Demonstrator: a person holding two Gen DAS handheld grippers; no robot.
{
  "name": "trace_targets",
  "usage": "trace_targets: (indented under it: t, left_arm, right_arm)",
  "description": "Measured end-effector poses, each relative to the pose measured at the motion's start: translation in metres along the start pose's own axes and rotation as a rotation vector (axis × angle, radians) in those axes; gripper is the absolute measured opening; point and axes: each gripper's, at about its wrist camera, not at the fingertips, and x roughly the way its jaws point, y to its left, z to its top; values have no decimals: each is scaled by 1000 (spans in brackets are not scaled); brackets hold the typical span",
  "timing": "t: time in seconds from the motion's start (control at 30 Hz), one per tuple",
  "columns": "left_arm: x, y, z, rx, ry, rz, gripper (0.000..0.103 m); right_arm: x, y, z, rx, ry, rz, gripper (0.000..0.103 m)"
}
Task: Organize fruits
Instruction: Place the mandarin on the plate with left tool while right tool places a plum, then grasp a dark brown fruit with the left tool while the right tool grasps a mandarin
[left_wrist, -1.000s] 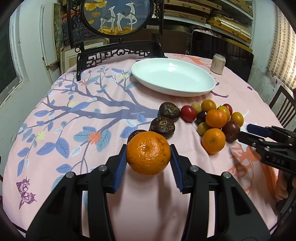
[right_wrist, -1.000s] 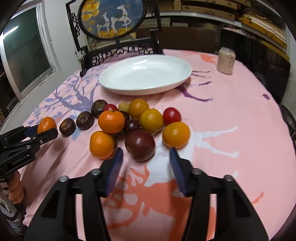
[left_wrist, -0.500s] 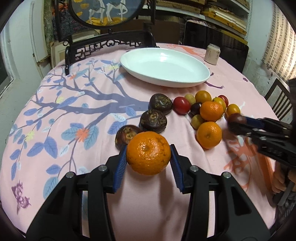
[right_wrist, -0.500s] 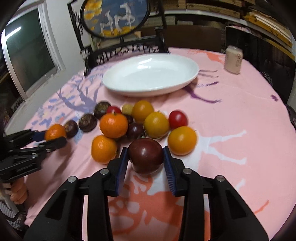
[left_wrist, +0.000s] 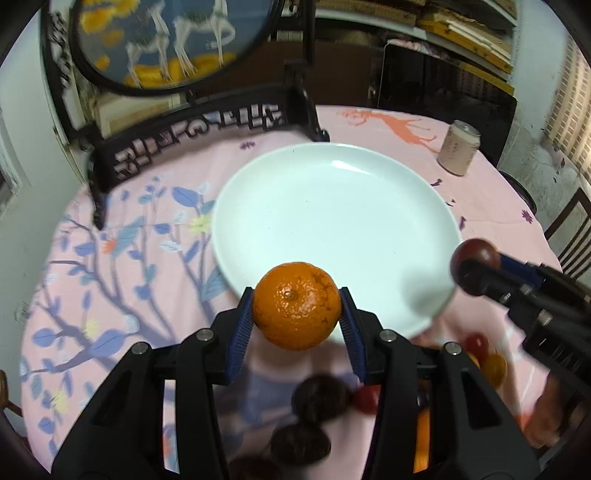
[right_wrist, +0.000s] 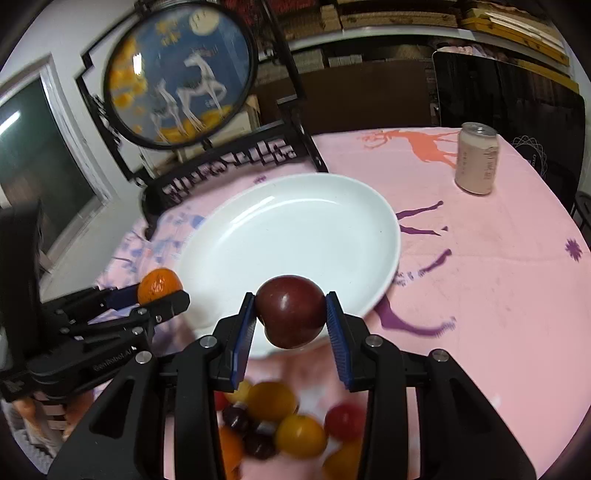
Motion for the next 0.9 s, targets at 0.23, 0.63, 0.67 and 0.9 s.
trace_targets:
  t: [0.23,0.63,0.67,0.9]
  left_arm:
    - [25,-2,0,-1,26,-38,54]
    - [-35,23,-26,-21,-107,17,63]
    - [-40,28,-33,-29,-114,28,63]
    - [-64,50,-105,-30,-95,69,63]
  right_arm:
    - [18,-9,1,-39,-20,-26,47]
    - [-37,-9,-18,-9,-124,2,59]
    - [-44,-9,-24,-9,-135,-1,59]
    - [-82,-20,-75,60,-157,13,59]
